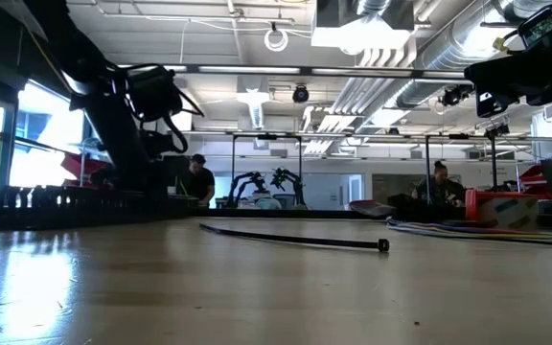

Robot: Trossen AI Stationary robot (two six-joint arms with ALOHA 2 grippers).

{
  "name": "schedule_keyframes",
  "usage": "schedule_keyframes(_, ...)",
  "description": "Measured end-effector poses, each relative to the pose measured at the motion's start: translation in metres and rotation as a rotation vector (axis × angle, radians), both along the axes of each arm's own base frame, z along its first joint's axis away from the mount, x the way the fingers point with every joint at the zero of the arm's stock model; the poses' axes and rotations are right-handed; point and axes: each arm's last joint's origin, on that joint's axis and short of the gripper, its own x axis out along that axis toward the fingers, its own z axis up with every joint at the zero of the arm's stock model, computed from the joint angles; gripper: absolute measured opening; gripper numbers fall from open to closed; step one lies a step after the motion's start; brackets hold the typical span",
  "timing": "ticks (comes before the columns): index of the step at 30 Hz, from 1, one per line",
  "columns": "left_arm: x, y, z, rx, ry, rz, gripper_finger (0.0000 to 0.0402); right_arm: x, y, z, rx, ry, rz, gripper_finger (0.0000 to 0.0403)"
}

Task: Ziptie cables
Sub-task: Move the black cable duct to the top center of the table

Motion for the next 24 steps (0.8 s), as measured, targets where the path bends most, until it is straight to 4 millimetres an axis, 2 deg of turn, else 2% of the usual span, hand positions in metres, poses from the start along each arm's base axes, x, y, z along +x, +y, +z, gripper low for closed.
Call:
schedule_keyframes(5, 0.001, 0.0, 0.0, -0.006, -0.011, -0.021, 0.0028, 0.0, 0.0, 0.0, 0.0, 0.0, 0.0, 0.0016)
schedule_keyframes(7, 0.003, -0.001, 0.003, -0.007, -0.052, -0.056, 0.0009, 0.0, 0.0, 0.0, 0.0, 0.0, 0.0, 0.0016)
schedule_keyframes(11, 0.02, 0.004, 0.021, 0.015, -0.109, -0.18, 0.0006, 0.0, 0.0, 0.0, 0.0, 0.0, 0.0, 0.0016)
schedule_keyframes(19, 0.07, 0.024, 0.073, 0.2, -0.117, -0.513, 0.0002, 0.0, 0.0, 0.0, 0.0, 0.0, 0.0, 0.0016)
schedule_keyframes(22, 0.092, 0.032, 0.079, 0.264, -0.08, -0.699, 0.0001, 0.0, 0.0, 0.0, 0.0, 0.0, 0.0, 0.0016)
schedule_keyframes(24, 0.108, 0.038, 0.075, 0.283, -0.048, -0.805, 0.0001, 0.0, 0.0, 0.0, 0.0, 0.0, 0.0, 0.0016)
